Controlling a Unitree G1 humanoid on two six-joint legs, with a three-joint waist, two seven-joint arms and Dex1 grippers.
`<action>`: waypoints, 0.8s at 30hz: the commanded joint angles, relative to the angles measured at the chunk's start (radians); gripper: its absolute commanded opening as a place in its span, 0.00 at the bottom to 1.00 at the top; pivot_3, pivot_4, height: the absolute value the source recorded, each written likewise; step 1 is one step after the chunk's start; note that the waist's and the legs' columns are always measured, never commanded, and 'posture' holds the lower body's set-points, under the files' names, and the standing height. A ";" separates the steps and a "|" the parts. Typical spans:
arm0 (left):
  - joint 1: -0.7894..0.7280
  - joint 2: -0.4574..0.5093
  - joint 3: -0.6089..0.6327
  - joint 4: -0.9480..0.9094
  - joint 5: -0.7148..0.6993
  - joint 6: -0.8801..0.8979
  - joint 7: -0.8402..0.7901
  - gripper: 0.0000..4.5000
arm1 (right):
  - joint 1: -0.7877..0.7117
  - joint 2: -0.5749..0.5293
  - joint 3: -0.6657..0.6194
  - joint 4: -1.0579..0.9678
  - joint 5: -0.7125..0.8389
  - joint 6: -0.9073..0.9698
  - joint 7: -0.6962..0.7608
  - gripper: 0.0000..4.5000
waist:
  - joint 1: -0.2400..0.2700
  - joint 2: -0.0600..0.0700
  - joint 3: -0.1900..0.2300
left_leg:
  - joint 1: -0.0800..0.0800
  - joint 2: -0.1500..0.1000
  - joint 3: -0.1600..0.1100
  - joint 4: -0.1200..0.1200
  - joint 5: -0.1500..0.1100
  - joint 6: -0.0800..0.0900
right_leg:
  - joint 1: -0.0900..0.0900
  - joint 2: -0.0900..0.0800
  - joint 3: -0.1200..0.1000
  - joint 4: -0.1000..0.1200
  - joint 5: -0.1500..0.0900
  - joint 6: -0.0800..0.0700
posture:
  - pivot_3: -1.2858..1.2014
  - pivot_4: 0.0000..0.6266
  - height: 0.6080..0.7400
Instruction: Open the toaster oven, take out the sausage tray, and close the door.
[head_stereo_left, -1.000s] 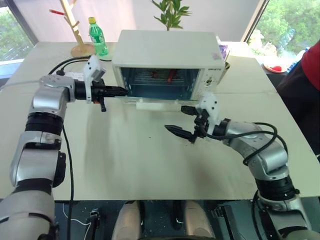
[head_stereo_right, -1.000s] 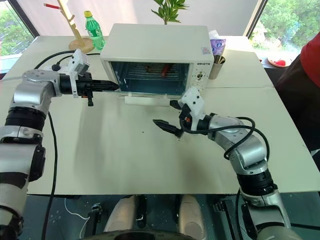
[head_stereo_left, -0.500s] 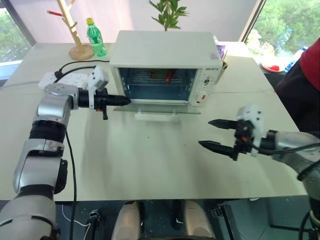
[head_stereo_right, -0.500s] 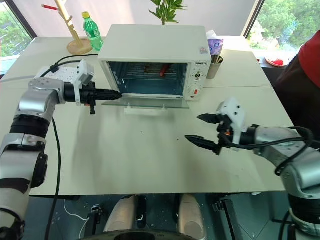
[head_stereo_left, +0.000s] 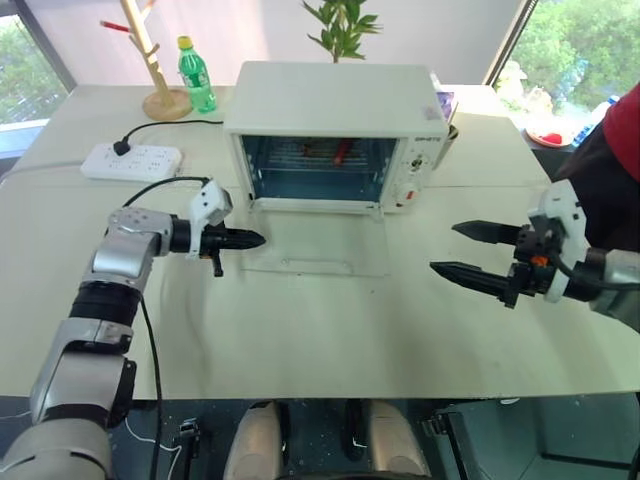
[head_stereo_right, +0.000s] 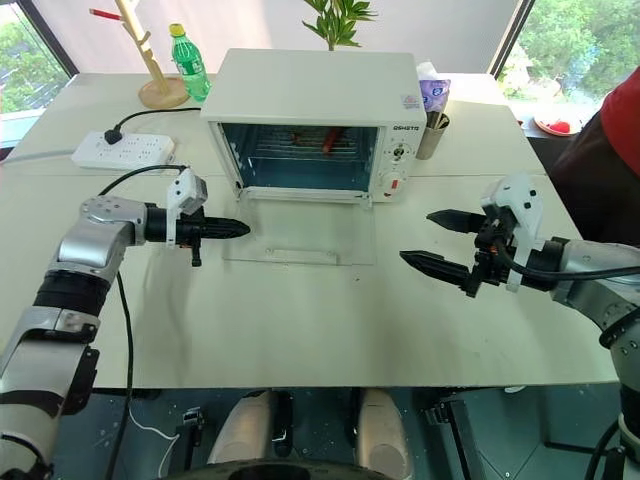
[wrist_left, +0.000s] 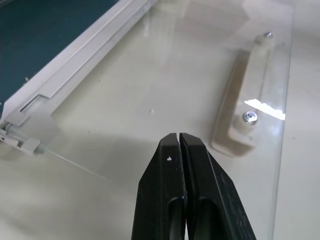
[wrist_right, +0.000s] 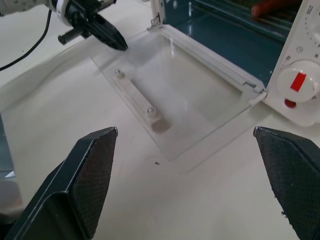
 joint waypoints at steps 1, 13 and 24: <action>0.017 0.001 0.008 -0.035 0.011 -0.002 0.035 0.01 | -0.038 0.018 0.019 -0.014 0.000 -0.038 -0.026 1.00 | 0.000 0.000 0.000 | 0.000 0.000 0.000 0.000 0.000 0.000 | 0.000 0.000 0.000 0.000 0.000 0.000 | 0.52 0.24 0.87; 0.081 0.085 0.295 -0.469 -0.384 0.587 0.138 0.99 | -0.308 0.185 0.372 0.106 -0.318 -0.237 -0.192 1.00 | -0.012 0.000 0.000 | 0.000 0.001 0.000 0.000 0.000 0.000 | -0.001 0.001 0.000 0.001 0.000 0.000 | 0.52 0.24 0.87; 0.170 0.127 0.417 -0.662 -0.499 0.747 0.342 0.99 | -0.672 0.460 0.815 0.642 -0.874 -0.693 -0.277 1.00 | -0.030 0.000 0.000 | 0.000 0.000 -0.001 0.000 0.003 -0.005 | -0.001 0.000 0.000 0.002 0.000 0.000 | 0.52 0.24 0.87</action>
